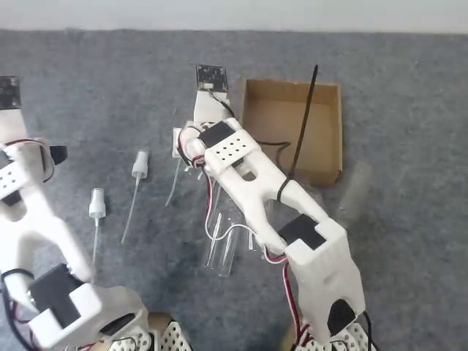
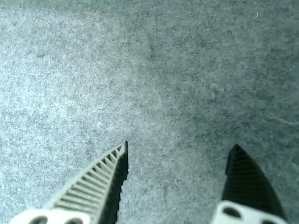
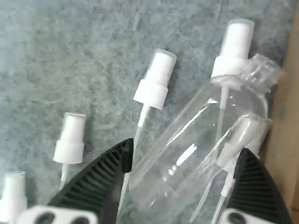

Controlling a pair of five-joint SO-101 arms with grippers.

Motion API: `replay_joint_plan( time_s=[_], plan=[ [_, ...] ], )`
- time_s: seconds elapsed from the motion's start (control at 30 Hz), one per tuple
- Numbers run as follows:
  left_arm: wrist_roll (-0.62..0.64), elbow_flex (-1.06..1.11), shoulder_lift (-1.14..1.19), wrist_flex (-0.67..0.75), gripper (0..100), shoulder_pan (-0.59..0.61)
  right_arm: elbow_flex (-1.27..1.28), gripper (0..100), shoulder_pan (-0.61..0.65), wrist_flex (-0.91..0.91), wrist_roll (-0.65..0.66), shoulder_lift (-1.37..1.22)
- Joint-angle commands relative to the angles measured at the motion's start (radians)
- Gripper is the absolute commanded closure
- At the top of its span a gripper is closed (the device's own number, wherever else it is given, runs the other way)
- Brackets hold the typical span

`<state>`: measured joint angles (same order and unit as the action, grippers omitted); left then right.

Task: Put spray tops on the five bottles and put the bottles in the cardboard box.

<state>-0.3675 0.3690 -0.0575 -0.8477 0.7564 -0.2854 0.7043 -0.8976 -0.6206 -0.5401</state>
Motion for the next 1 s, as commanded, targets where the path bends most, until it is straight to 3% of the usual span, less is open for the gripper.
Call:
replay_joint_plan(
  time_s=[0.0,0.1,0.37,0.53,0.77,0.97],
  plan=[
    [-0.008,-0.007,-0.011,0.025,69,0.005,-0.054,70.0,-0.008,0.025,-0.012,0.008],
    [-0.008,-0.007,-0.011,0.025,69,0.003,-0.052,71.6,-0.008,0.024,-0.014,-0.002],
    [-0.008,-0.007,-0.011,0.025,69,0.005,-0.052,96.0,-0.007,0.018,-0.009,-0.042],
    [-0.008,-0.007,-0.011,0.025,69,0.005,-0.051,94.8,-0.007,0.015,-0.008,-0.061],
    [-0.008,-0.007,-0.012,0.02,69,0.006,-0.052,72.8,-0.001,-0.012,-0.009,-0.064],
    [-0.008,-0.007,-0.017,0.02,69,0.006,-0.049,80.1,-0.002,-0.013,-0.006,-0.068]
  ],
)
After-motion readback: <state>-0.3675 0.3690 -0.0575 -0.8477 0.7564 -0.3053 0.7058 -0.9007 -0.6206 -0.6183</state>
